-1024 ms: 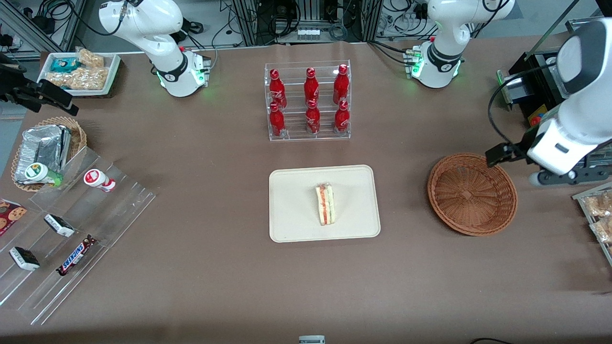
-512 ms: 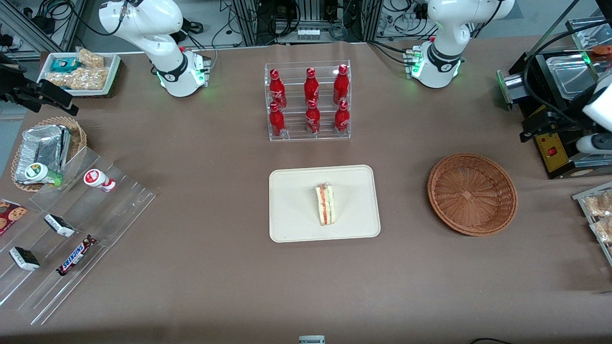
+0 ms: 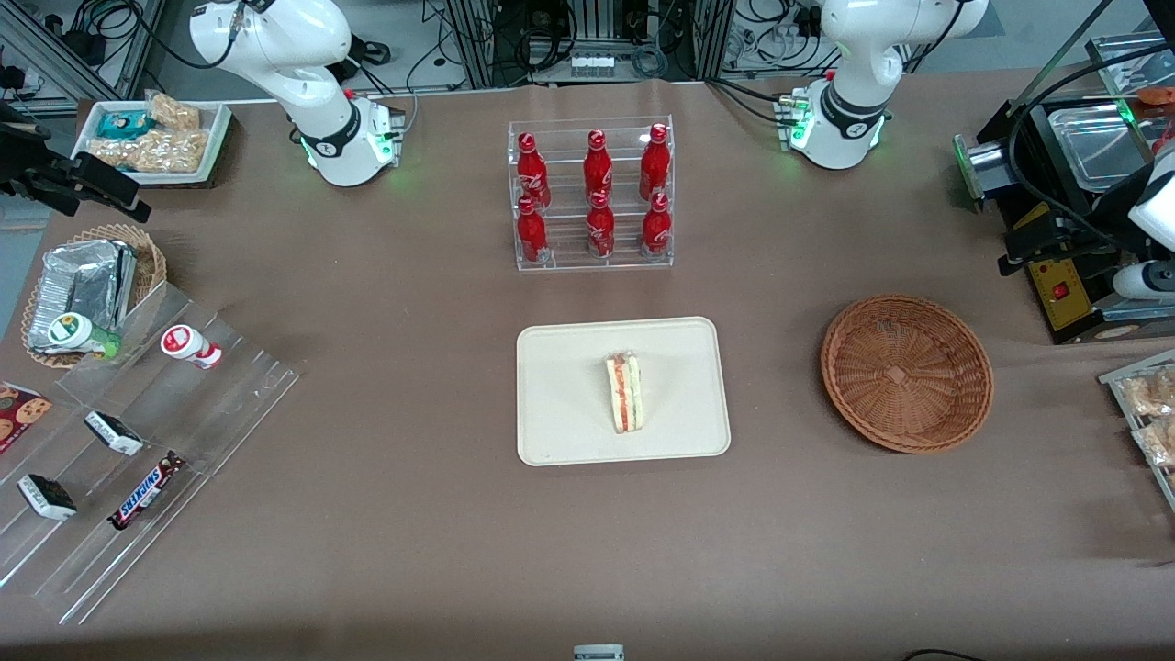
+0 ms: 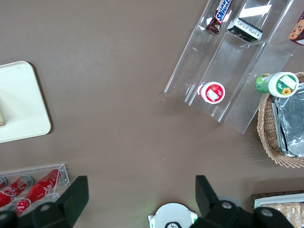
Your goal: Place sandwich from basket to tray
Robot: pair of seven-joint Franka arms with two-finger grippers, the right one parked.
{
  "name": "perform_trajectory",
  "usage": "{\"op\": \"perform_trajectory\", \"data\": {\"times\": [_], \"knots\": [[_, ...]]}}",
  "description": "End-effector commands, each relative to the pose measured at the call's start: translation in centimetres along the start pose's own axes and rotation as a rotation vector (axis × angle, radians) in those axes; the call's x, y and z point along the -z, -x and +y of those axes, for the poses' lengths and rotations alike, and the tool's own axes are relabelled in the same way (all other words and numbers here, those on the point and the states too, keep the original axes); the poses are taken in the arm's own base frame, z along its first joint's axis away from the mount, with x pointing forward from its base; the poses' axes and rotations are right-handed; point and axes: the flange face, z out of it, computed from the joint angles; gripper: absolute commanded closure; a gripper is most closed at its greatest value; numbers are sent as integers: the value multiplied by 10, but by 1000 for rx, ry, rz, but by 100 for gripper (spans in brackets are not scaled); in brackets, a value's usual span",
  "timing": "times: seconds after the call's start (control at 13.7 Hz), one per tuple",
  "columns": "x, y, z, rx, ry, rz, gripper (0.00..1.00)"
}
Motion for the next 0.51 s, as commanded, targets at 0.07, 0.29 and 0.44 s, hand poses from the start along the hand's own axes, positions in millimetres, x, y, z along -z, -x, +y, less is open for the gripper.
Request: {"op": "perform_trajectory", "data": {"times": [0.07, 0.29, 0.44], "knots": [[4, 4, -5, -4, -15, -12, 0], [3, 3, -3, -7, -15, -13, 0], [3, 3, 0, -10, -14, -14, 0]]}}
